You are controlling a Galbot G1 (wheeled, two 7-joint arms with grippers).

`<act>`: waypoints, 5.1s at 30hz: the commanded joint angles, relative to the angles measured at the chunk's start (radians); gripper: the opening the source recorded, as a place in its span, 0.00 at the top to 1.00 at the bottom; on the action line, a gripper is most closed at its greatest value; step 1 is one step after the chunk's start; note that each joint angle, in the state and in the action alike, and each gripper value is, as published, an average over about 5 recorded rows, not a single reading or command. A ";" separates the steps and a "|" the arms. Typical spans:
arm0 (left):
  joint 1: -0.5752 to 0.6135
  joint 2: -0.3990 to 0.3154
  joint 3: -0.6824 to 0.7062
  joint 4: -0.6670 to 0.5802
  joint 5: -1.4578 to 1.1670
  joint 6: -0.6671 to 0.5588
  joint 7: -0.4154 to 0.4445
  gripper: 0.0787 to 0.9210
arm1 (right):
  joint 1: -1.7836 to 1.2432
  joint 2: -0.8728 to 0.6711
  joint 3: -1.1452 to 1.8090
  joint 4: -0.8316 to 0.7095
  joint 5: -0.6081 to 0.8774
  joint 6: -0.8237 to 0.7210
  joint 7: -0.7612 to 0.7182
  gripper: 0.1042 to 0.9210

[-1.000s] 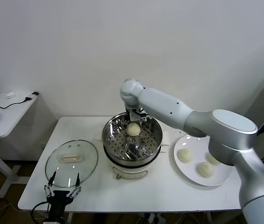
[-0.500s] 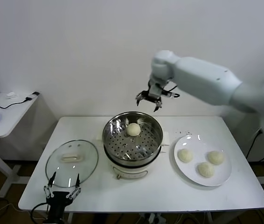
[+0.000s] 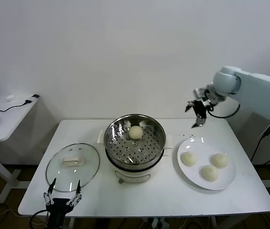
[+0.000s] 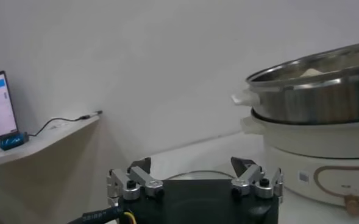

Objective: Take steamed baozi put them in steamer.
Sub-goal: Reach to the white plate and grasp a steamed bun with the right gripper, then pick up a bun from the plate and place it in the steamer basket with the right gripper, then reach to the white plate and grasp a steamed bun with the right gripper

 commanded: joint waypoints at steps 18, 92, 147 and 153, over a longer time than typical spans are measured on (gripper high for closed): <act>0.005 -0.015 0.002 0.028 0.018 -0.004 -0.008 0.12 | -0.456 0.129 0.278 -0.203 -0.179 -0.077 0.017 0.12; 0.043 0.024 0.016 0.006 -0.003 -0.028 -0.016 0.12 | 0.114 0.733 -0.182 -0.130 0.645 -0.288 0.238 0.42; 0.023 0.007 0.021 -0.016 0.022 0.000 -0.002 0.12 | 0.191 -0.179 -0.208 0.240 0.064 -0.030 -0.031 0.12; 0.025 0.002 0.015 -0.021 0.029 0.008 0.000 0.12 | -0.125 -0.264 -0.004 0.182 -0.135 -0.019 -0.030 0.12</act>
